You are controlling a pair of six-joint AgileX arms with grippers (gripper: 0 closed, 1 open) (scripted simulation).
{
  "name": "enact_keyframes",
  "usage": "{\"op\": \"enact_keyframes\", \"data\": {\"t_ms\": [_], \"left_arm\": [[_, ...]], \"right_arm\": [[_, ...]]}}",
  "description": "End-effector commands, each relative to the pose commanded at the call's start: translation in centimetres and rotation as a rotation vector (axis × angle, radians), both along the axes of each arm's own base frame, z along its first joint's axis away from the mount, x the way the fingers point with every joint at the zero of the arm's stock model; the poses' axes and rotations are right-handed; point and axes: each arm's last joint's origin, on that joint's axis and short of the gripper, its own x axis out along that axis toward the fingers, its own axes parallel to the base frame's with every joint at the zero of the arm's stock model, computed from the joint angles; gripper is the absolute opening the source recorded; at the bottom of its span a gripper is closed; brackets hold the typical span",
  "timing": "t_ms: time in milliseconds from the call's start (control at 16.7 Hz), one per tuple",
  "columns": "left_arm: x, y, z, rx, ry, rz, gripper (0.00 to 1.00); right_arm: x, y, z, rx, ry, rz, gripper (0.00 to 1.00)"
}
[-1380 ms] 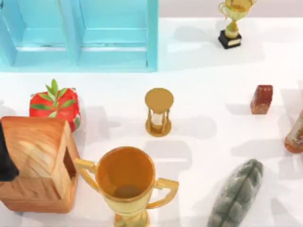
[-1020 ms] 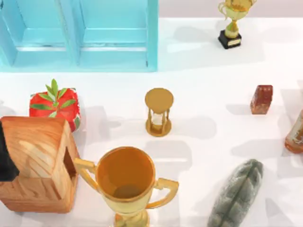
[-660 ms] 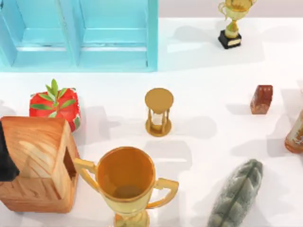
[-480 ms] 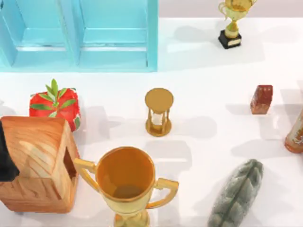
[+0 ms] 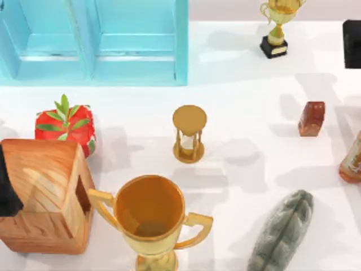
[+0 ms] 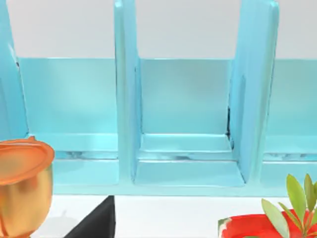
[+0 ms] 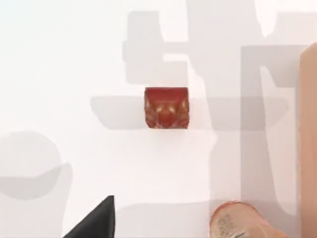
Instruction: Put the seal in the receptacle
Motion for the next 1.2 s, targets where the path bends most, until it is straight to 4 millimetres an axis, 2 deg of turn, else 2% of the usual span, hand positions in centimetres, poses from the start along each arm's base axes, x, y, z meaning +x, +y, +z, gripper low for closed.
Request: {"op": "enact_keyframes", "data": {"t_ms": [240,480,720,1200], "left_arm": [[0.0,0.0,0.0,0.000,0.000,0.000,1.00],[0.0,0.0,0.0,0.000,0.000,0.000,1.00],[0.0,0.0,0.0,0.000,0.000,0.000,1.00],[0.0,0.0,0.0,0.000,0.000,0.000,1.00]], "right_arm": [[6.1,2.0,-3.1,-0.027,0.232,-0.003,1.00],[9.9,3.6,-6.3,-0.051,0.382,-0.004,1.00],[11.4,4.4,-8.4,-0.067,0.463,-0.003,1.00],[11.6,4.3,-9.0,-0.067,0.467,-0.005,1.00]]}}
